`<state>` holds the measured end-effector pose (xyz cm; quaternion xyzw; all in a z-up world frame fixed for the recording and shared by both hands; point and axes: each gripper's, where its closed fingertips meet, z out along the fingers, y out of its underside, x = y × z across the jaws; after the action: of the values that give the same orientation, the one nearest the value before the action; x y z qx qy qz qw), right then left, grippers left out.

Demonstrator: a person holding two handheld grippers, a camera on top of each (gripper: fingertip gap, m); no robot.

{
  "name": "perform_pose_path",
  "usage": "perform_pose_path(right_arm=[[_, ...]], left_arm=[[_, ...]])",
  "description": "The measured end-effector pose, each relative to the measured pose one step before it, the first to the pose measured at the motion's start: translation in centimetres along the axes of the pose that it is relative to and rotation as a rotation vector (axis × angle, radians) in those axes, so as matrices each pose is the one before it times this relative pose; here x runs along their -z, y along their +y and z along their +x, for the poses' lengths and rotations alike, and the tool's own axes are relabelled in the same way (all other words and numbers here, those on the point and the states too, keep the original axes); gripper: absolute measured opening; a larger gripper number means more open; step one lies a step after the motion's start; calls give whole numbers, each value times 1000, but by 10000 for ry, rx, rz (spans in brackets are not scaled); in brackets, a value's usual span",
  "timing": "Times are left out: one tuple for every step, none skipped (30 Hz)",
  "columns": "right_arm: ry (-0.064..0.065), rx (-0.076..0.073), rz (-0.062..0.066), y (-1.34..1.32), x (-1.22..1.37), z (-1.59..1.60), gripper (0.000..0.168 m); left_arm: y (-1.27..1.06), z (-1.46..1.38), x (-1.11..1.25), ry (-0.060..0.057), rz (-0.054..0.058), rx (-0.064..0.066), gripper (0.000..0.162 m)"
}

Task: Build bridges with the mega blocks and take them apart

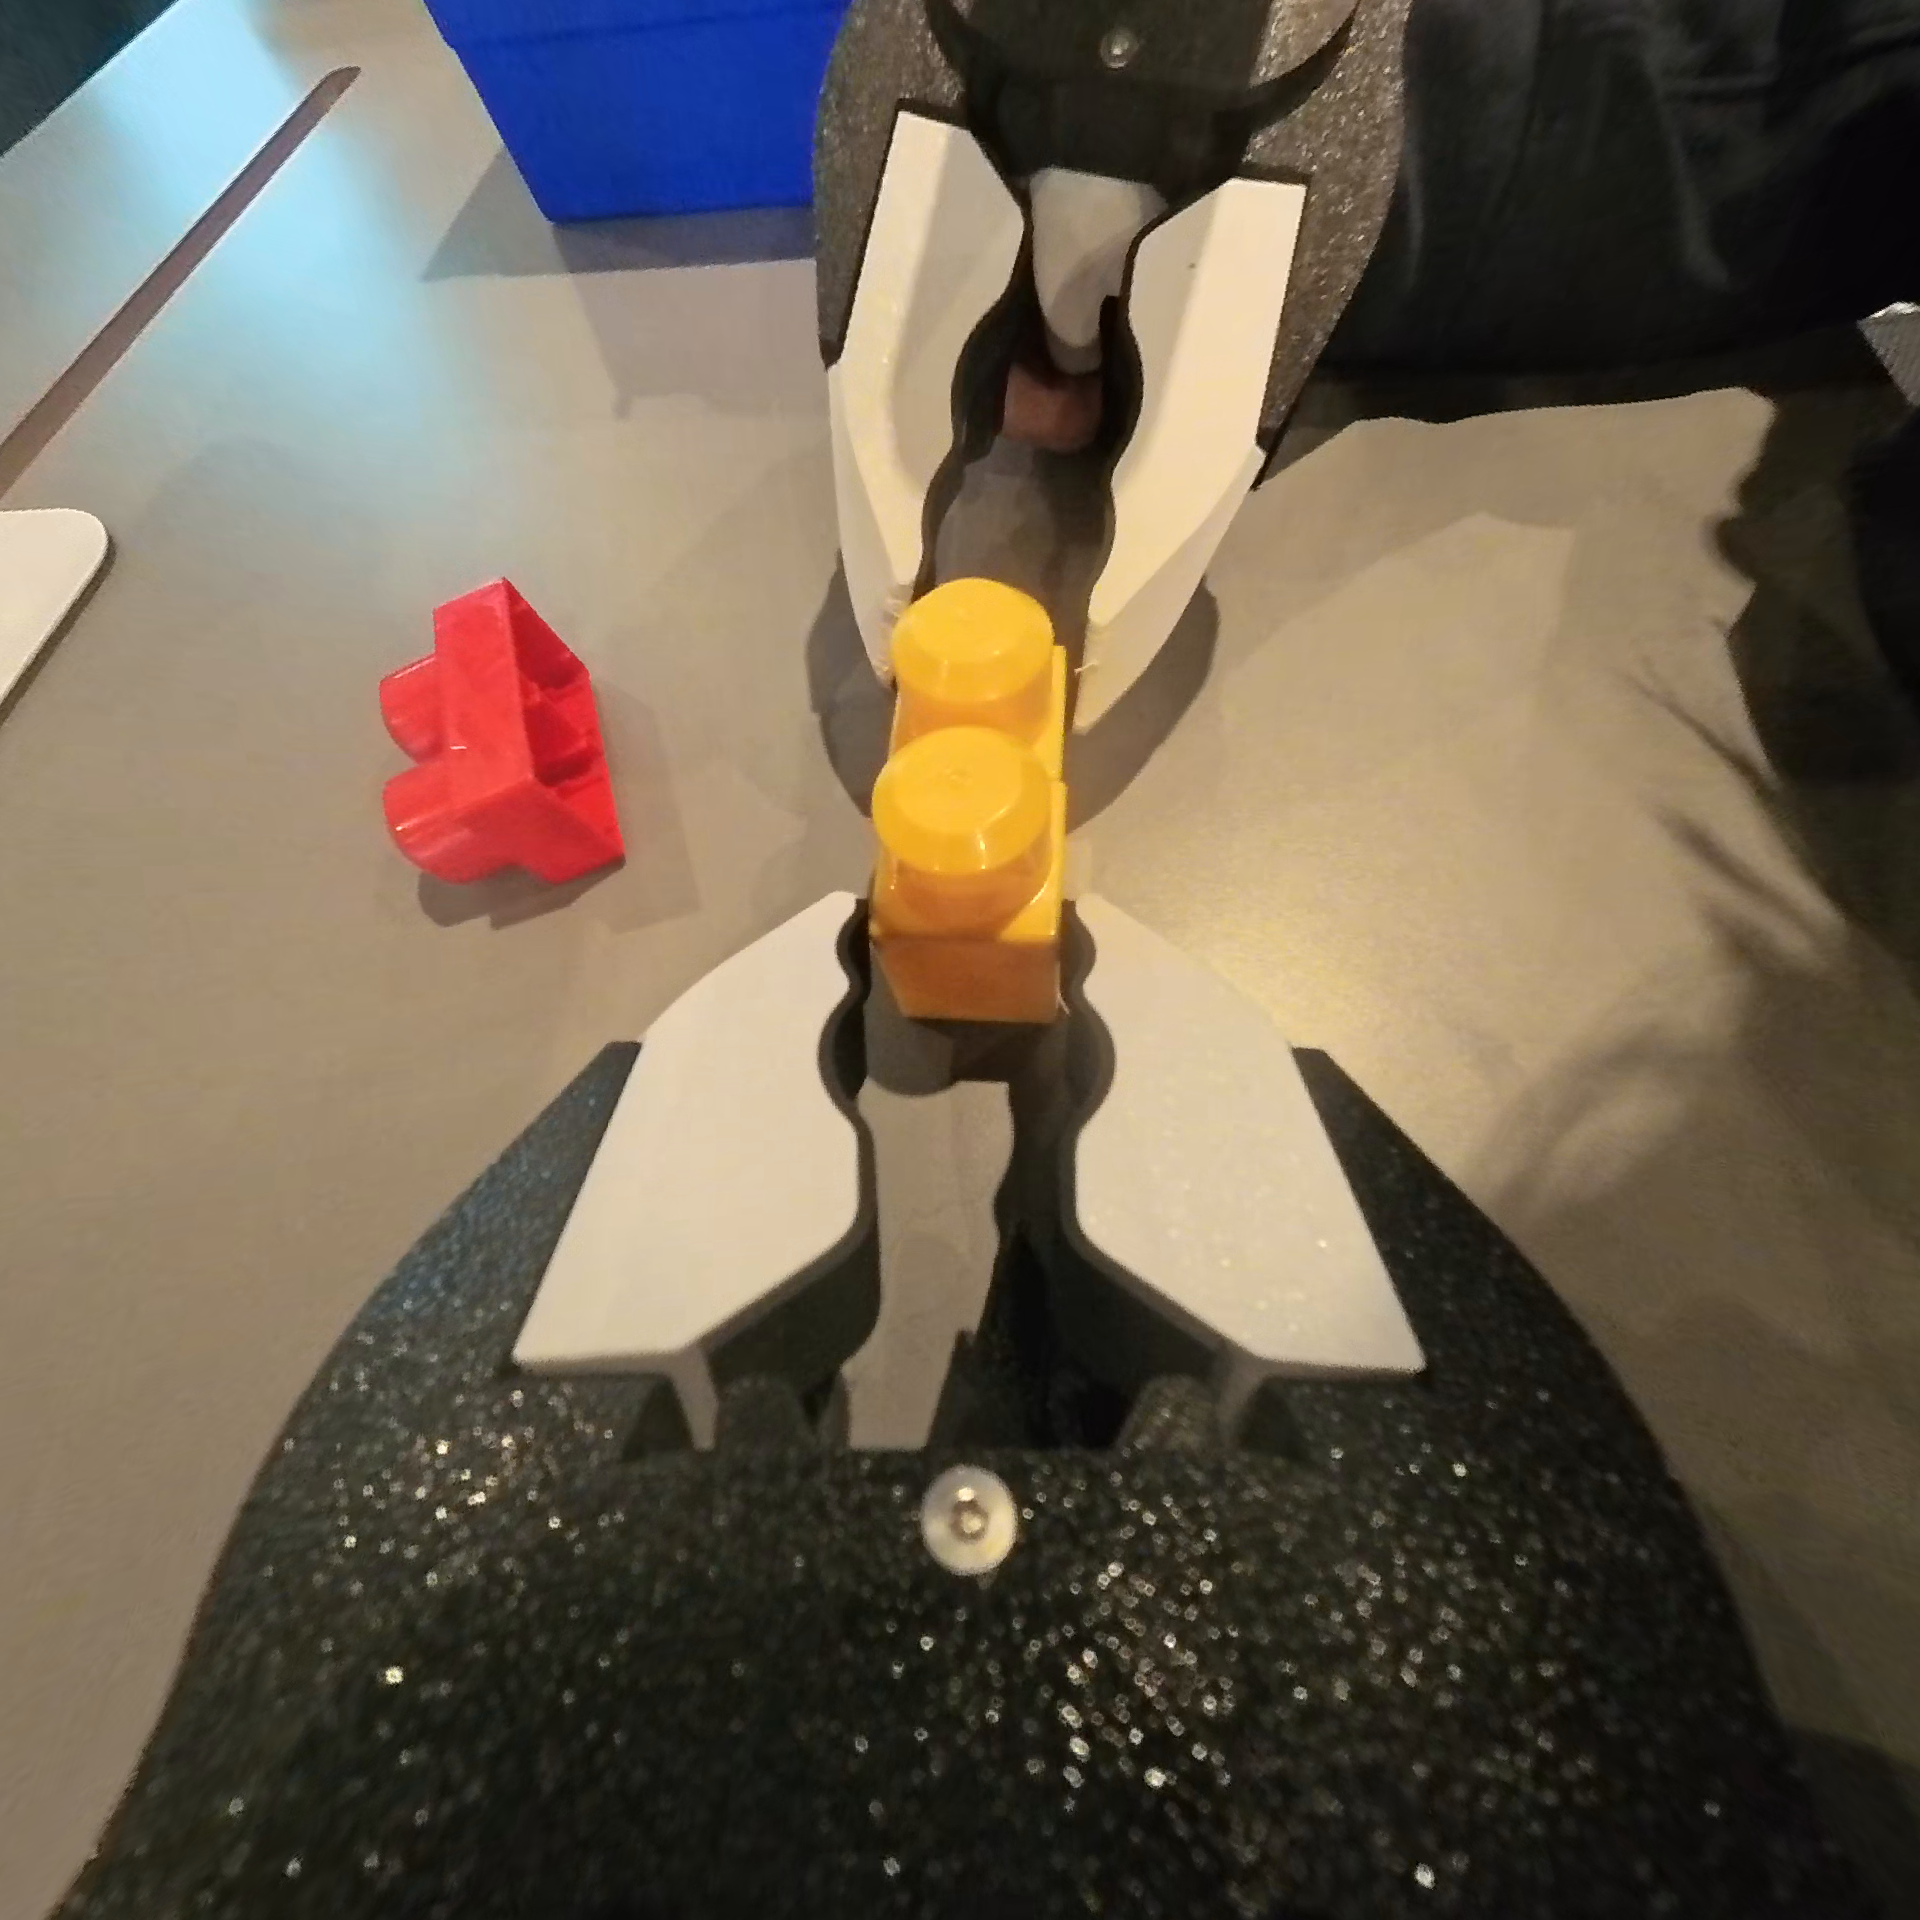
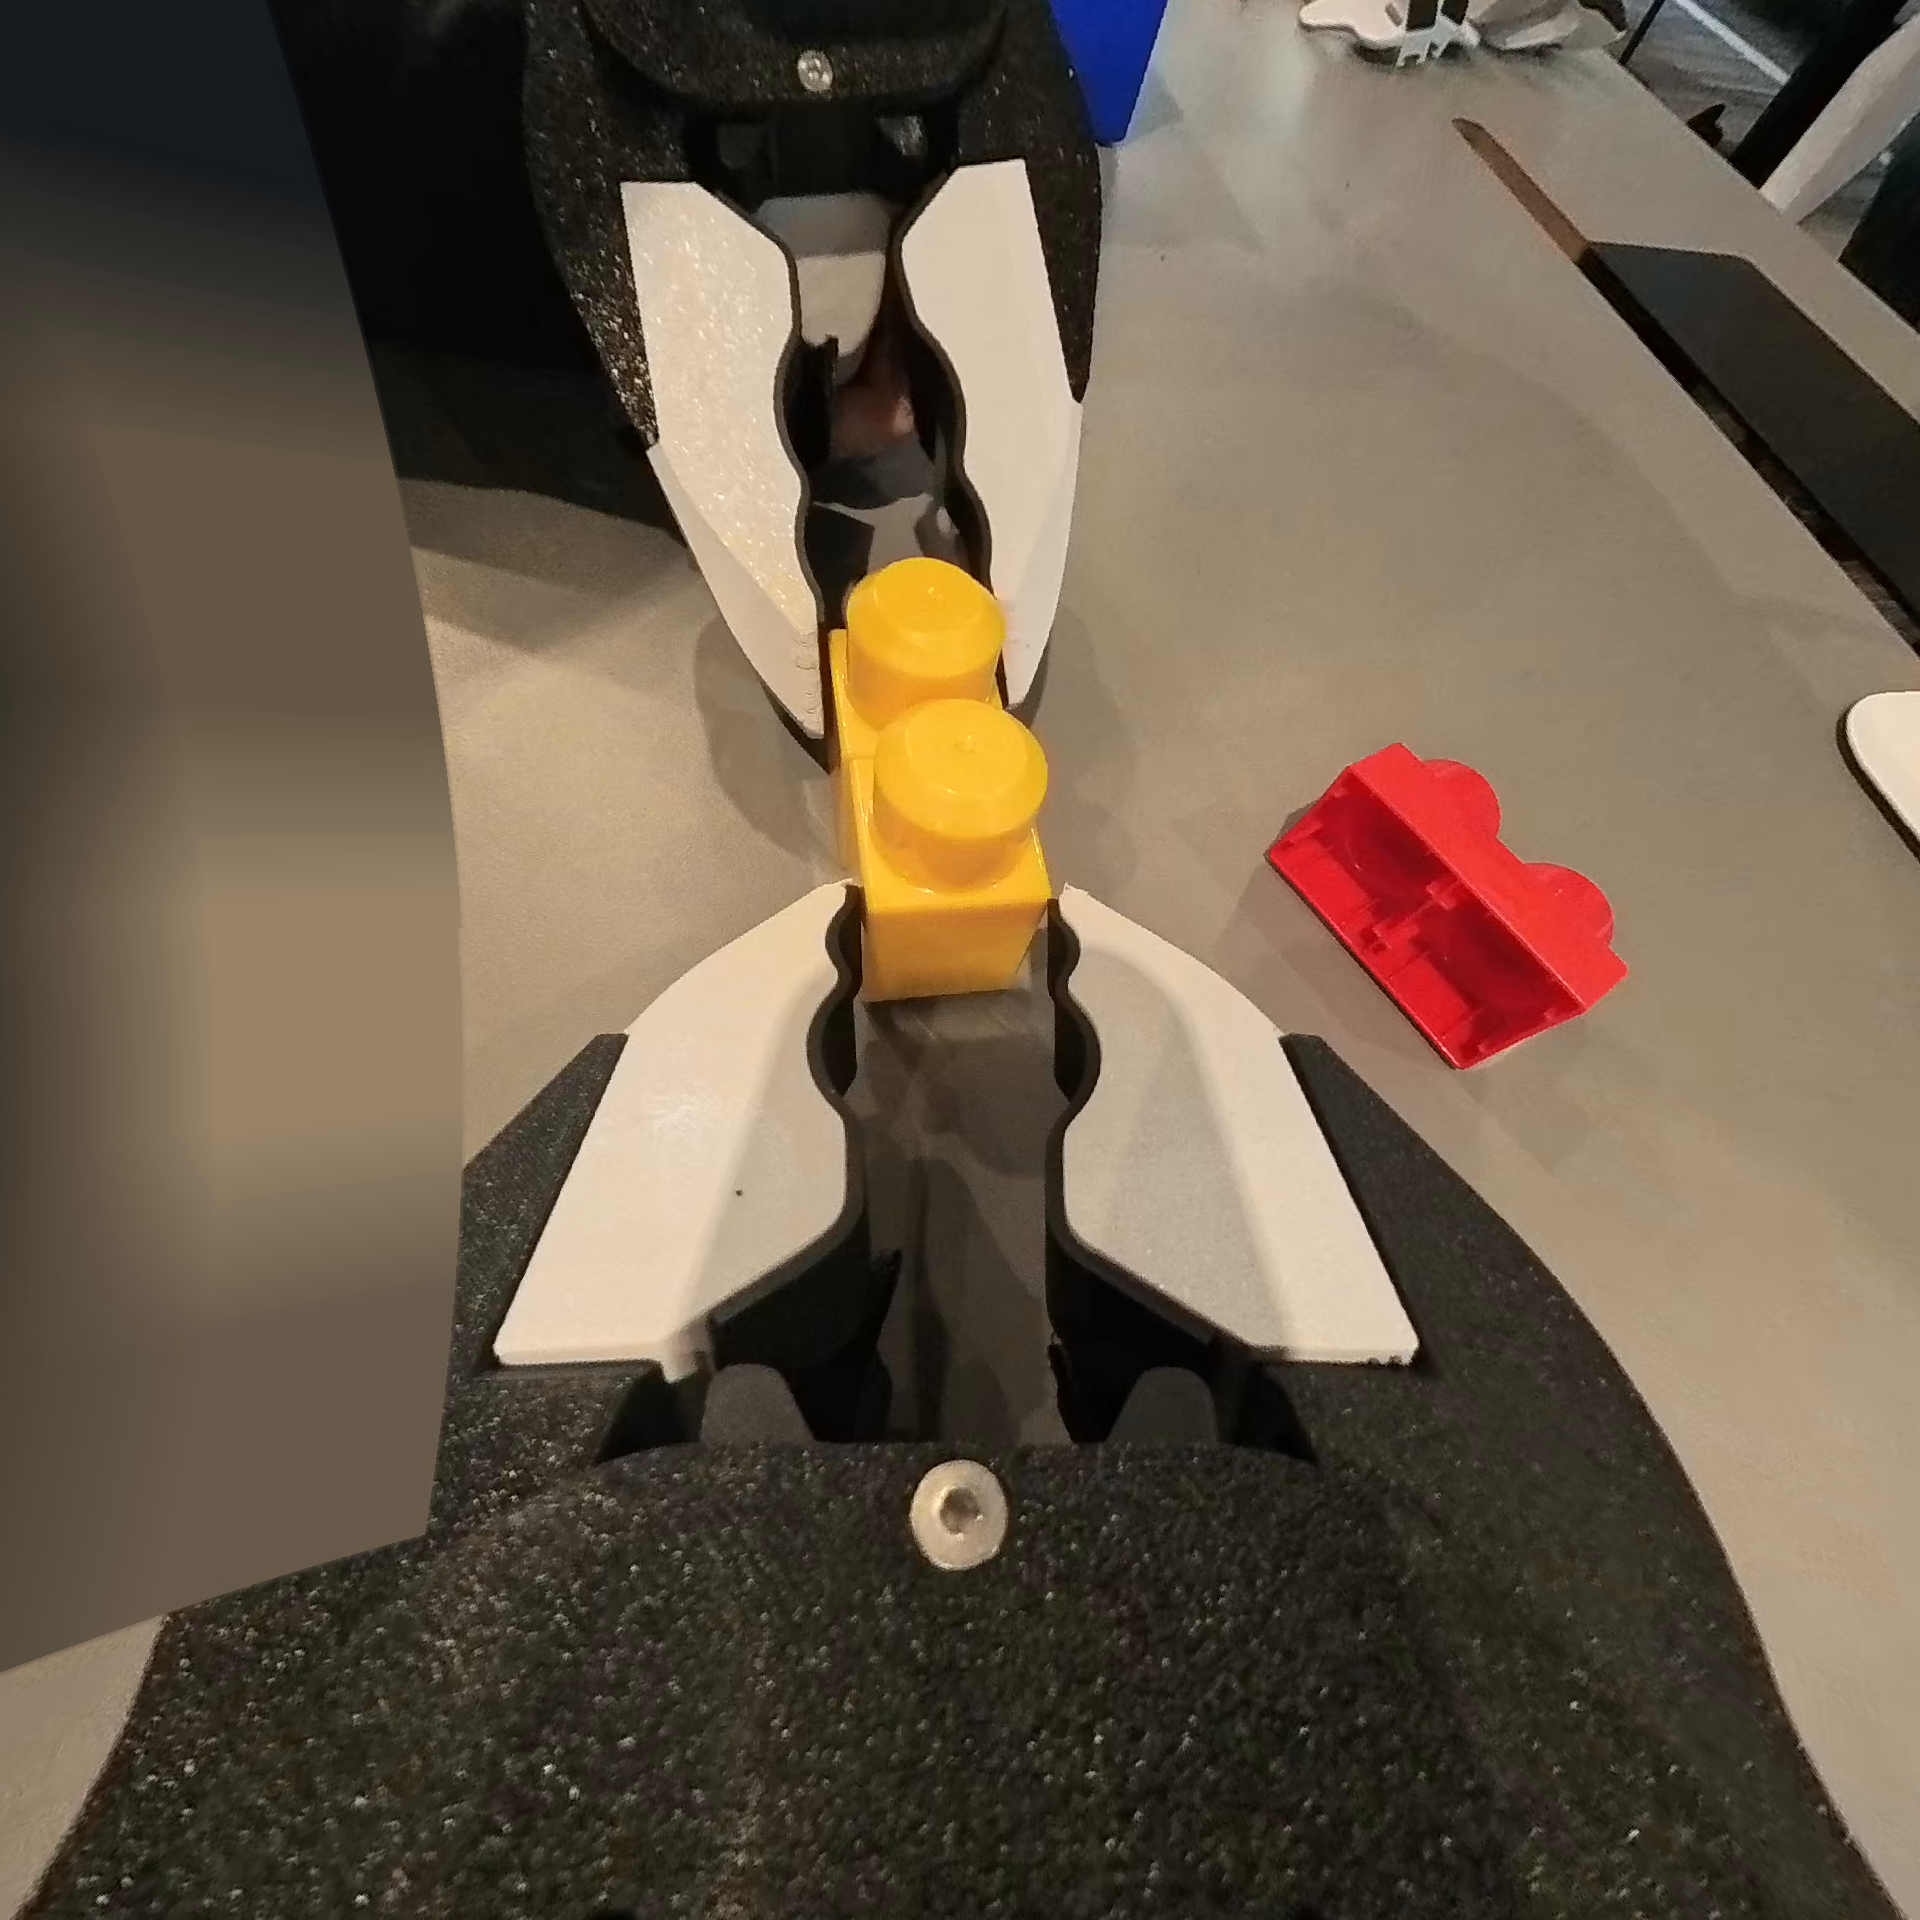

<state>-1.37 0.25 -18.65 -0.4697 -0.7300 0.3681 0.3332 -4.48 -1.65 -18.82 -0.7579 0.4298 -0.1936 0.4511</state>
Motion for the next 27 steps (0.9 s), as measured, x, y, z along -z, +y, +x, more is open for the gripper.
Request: perform_pose_path(right_arm=[[-4, -13, -2, 8, 6, 4, 34], [1, -8, -2, 3, -3, 18, 34], [-1, -6, -1, -2, 10, 14, 34], [-1, -4, -1, 4, 3, 5, 34], [1, -5, -1, 4, 3, 7, 34], [-4, -1, 0, -9, 5, -4, 34], [-1, -1, -1, -1, -6, 11, 34], [-3, -6, -1, 4, 3, 1, 34], [-9, 0, 2, -2, -1, -12, 34], [-13, 3, 3, -8, 11, -16, 34], [-12, 3, 2, -1, 5, -27, 34], [-17, 9, 4, -3, 3, -28, 34], [1, 3, 0, -2, -2, -5, 34], [-1, 0, 0, 5, 8, -5, 34], [-6, -2, -1, -7, 6, -9, 34], [3, -3, -3, 2, 0, -7, 34], [4, 4, 4, -8, -5, -1, 34], [7, 6, -1, -4, -4, -6, 34], [6, 4, -1, 3, -15, 4, 34], [1, 0, 0, 0, 0, 1, 34], [0, 0, 0, -3, -2, -10, 34], [5, 6, 0, -3, -3, 1, 34], [8, 11, 0, -1, 4, -3, 34], [9, 13, 3, -6, 1, -1, 34], [13, 16, 5, -11, -2, -3, 34], [23, 20, 7, -14, -4, 14, 34], [51, 26, 6, -11, -18, 46, 34]], left_arm=[[-9, -13, -17, 1, 0, -5, 34], [-4, -21, -10, 0, 0, -6, 34], [-7, -8, -16, 2, -2, 1, 34], [-4, -16, -10, 1, -1, -2, 34], [-4, -9, -6, -7, 0, -8, 34], [6, -15, -11, -10, -2, -11, 34], [-5, -7, -7, -13, -2, -13, 34], [-3, -13, -6, -17, -3, -15, 34], [11, -2, 0, -12, -2, -12, 34], [-4, -5, -6, -5, -1, -6, 34], [3, 5, 6, -2, 0, -2, 34], [0, -5, 0, -2, 0, -2, 34], [-4, -1, -7, -3, 0, -3, 34], [2, 1, 5, -3, 0, -4, 34], [-1, -9, -5, 0, -1, 0, 34], [1, 6, 1, 2, -1, 4, 34], [-1, 0, -4, 3, -1, 6, 34], [-1, 1, -4, 3, -1, 7, 34], [-1, 0, -4, 1, -1, 9, 34], [0, 1, -4, 2, -2, 11, 34], [5, -1, 3, 2, -2, 14, 34], [0, 1, -4, 0, -2, 13, 34], [1, 1, 1, -3, -1, 7, 34], [-3, 7, -6, -3, -1, 8, 34], [2, 0, -3, -1, -4, 15, 34], [24, 2, -9, 1, -19, 15, 34], [80, 20, -20, 2, -54, 9, 34]])
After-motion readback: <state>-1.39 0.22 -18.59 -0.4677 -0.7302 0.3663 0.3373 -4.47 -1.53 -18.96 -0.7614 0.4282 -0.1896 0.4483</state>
